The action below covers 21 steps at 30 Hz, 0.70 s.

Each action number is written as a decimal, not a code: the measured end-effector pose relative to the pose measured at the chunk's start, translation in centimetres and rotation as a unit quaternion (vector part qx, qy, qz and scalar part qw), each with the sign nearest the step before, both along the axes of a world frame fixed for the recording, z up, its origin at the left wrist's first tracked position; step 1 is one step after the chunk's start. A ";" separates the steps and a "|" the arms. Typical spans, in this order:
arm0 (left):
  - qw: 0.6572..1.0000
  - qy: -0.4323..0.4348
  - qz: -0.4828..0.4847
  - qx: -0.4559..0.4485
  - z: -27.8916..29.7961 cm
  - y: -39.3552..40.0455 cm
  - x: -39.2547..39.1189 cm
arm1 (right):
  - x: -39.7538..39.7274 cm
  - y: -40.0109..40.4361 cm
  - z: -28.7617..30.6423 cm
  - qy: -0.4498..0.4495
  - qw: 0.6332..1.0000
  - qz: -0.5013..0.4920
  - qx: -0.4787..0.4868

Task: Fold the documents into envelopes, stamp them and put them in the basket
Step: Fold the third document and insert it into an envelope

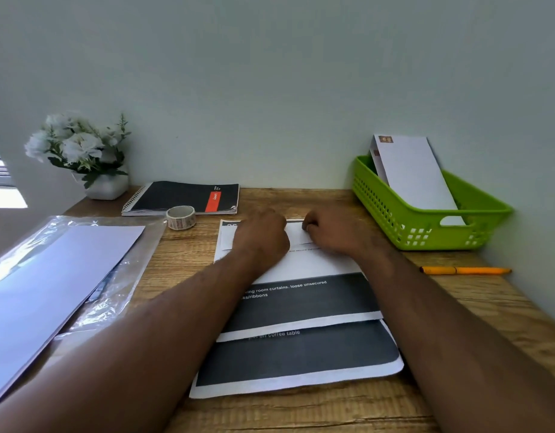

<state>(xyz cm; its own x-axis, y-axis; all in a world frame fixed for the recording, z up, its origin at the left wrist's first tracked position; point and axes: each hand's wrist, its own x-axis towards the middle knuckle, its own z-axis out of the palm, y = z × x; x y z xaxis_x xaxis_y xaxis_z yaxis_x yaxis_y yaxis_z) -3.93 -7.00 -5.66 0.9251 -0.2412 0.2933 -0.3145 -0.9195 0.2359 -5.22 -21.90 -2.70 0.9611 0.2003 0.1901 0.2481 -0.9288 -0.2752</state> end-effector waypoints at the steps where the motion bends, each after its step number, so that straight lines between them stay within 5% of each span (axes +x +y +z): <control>1: 1.000 0.007 -0.006 0.022 -0.3 0.1 0.2 | 0.1 0.2 -0.6 -0.008 1.000 -0.001 -0.013; 7: 0.999 -0.003 -0.004 0.033 -0.9 0.2 0.5 | -0.2 2.0 -2.1 -0.020 0.987 -0.023 -0.156; 21: 0.997 0.005 0.011 0.073 -0.8 0.0 -0.1 | -0.7 3.1 -1.8 -0.029 0.976 -0.098 -0.192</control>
<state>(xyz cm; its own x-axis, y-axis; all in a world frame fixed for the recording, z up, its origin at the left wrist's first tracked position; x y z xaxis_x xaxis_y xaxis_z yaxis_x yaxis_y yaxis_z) -4.02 -6.97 -6.42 0.9332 -0.2608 0.2474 -0.2926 -0.9509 0.1011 -5.94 -18.84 -4.52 0.9781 0.0816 0.1915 0.0610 -0.9919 0.1113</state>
